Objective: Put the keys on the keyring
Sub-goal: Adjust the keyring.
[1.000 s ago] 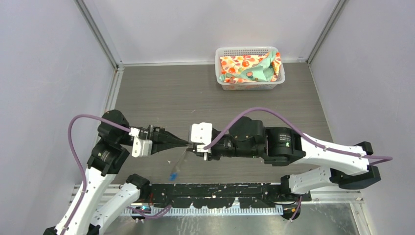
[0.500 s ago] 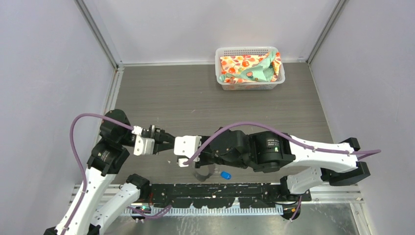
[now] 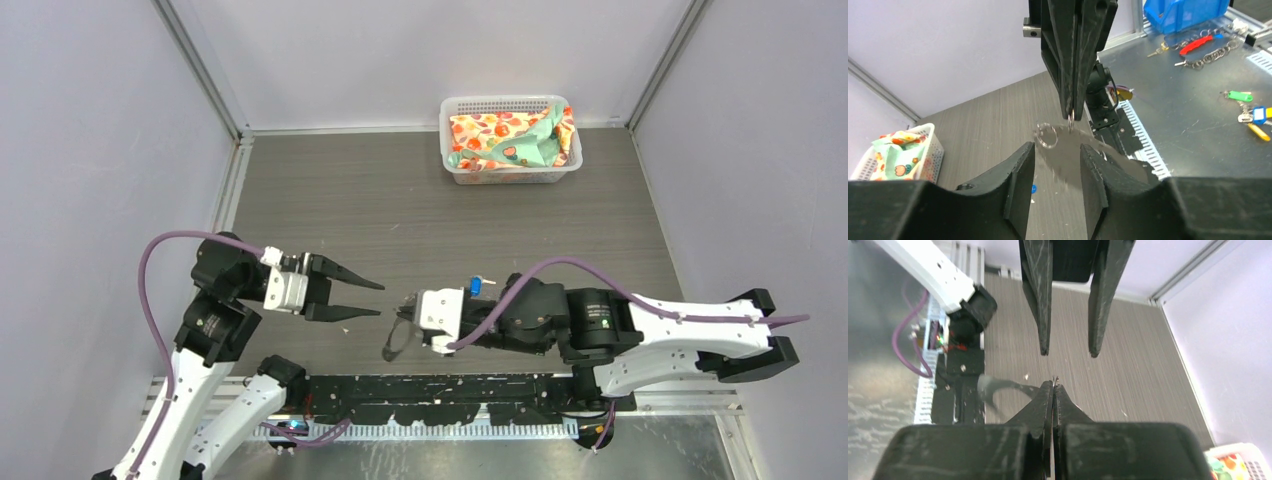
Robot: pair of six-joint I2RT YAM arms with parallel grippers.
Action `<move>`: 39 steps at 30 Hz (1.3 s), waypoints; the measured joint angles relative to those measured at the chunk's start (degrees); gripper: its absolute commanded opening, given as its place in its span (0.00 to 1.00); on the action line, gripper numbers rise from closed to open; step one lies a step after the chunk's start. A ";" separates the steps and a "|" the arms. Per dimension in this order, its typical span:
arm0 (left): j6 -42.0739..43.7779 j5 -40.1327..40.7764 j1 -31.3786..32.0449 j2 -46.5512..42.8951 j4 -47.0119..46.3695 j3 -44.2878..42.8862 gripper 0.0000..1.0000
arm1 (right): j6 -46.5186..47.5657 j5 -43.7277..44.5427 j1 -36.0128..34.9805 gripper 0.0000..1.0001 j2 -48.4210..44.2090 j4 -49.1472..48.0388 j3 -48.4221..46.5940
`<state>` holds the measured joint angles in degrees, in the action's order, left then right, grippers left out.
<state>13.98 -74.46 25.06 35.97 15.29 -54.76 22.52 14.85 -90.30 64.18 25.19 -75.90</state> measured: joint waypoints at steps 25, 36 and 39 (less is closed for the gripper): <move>-19.61 -4.22 0.44 1.16 -14.86 2.60 0.32 | -2.91 -3.63 0.04 0.01 -3.30 -17.88 6.60; -20.09 -3.19 1.25 1.40 -14.82 2.60 0.22 | -2.23 -3.04 0.04 0.01 -2.16 -20.65 7.76; -20.09 -2.93 1.25 1.14 -14.86 2.60 0.18 | -1.92 -2.67 0.04 0.01 -2.16 -21.31 8.17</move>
<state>-6.11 -77.38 26.30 37.10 0.43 -52.16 20.60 12.19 -90.26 62.02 3.88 -67.72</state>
